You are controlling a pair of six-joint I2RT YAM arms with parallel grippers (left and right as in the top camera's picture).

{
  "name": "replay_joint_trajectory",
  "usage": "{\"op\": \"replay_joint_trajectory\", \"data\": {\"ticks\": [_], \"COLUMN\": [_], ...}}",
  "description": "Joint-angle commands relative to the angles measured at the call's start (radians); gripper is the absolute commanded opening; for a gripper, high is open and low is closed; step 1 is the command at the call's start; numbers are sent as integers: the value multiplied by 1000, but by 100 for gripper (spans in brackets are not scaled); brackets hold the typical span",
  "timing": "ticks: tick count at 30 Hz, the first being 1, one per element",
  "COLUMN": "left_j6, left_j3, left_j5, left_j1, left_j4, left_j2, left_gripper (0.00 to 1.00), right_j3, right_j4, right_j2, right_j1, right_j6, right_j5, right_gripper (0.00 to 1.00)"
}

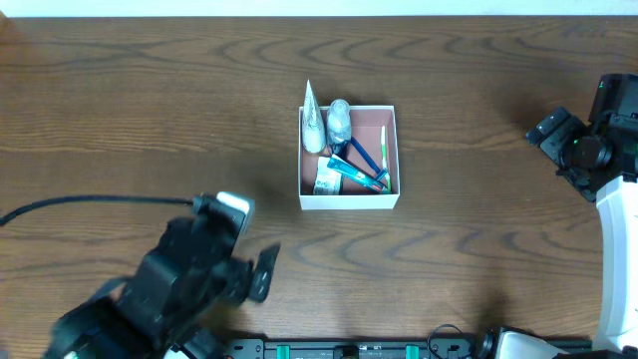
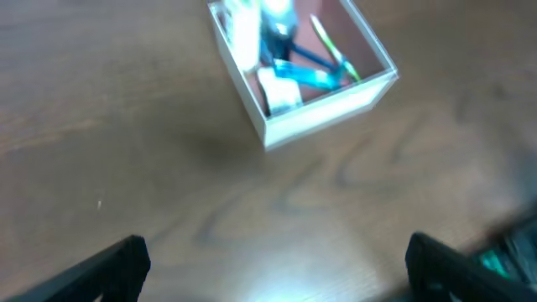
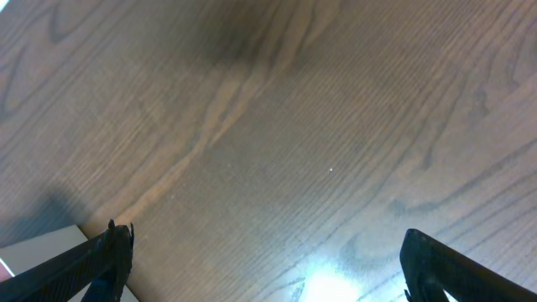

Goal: Pack container

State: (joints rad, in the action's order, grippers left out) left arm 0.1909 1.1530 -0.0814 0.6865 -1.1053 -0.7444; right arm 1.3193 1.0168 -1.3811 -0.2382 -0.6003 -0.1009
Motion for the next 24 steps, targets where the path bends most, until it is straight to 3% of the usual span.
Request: {"op": "replay_joint_trajectory", "data": {"ticks": [1, 12, 24], "left_j6": [11, 9, 9], "left_j3": [-106, -482, -628], "left_j5": [-8, 0, 4], "left_j1": [-80, -349, -518], "left_j4": [122, 660, 840], "left_j2": [10, 173, 389], "left_gripper": [98, 98, 98], "right_j3": [14, 14, 14], "right_j4": [1, 1, 1], "right_j2": [-1, -1, -1], "right_j1": [-5, -5, -5], "right_j6": [-16, -16, -16], "right_j5": [0, 0, 0], "right_gripper": [99, 99, 99]}}
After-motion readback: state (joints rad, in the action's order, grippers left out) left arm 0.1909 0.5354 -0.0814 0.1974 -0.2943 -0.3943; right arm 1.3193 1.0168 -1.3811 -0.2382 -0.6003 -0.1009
